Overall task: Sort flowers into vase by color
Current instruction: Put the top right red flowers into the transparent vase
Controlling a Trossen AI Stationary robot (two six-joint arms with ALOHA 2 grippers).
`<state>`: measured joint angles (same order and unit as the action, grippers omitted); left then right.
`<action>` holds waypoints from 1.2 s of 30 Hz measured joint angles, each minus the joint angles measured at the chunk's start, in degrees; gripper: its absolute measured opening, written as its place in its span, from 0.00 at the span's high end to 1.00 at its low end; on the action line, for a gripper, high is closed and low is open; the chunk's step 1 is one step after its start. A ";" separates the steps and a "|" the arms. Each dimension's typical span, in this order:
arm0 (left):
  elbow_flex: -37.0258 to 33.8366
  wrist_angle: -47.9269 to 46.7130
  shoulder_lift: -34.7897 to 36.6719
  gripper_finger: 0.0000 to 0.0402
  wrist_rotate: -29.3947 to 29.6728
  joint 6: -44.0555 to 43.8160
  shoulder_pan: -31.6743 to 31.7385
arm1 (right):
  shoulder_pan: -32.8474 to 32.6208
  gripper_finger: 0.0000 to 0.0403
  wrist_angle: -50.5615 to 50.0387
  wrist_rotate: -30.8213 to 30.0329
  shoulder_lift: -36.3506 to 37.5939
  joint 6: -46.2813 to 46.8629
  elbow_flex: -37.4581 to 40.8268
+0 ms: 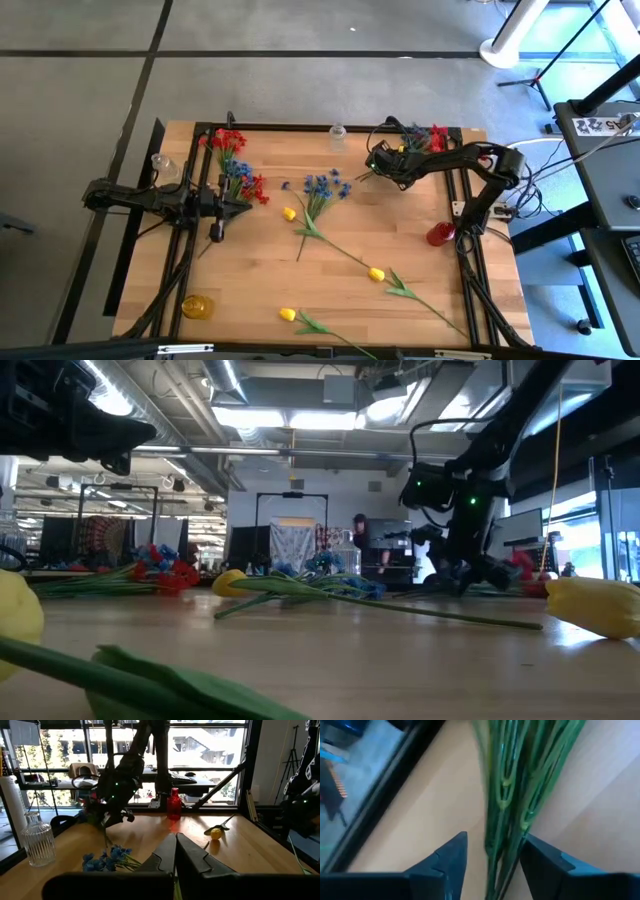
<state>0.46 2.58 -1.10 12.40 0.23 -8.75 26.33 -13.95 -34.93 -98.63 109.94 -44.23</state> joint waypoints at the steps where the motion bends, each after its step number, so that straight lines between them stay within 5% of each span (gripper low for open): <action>1: 0.01 -0.01 -0.02 0.99 -0.04 -0.01 -0.02 | -0.12 0.59 0.76 -0.69 -0.44 -0.01 -0.04; 15: 0.01 0.00 -0.02 0.99 0.03 -0.02 -0.02 | -2.10 0.89 0.42 1.12 1.06 -2.22 0.04; 27: 0.01 0.01 -0.02 0.99 0.14 0.00 -0.02 | -3.81 0.70 -3.47 1.56 2.31 -3.94 0.04; 36: 0.01 0.01 0.00 0.99 0.14 0.00 -0.02 | -3.81 0.68 -4.74 1.55 2.32 -3.95 0.04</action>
<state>0.47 2.59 -1.10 12.53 0.23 -8.78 22.52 -18.69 -33.39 -96.31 105.98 -44.18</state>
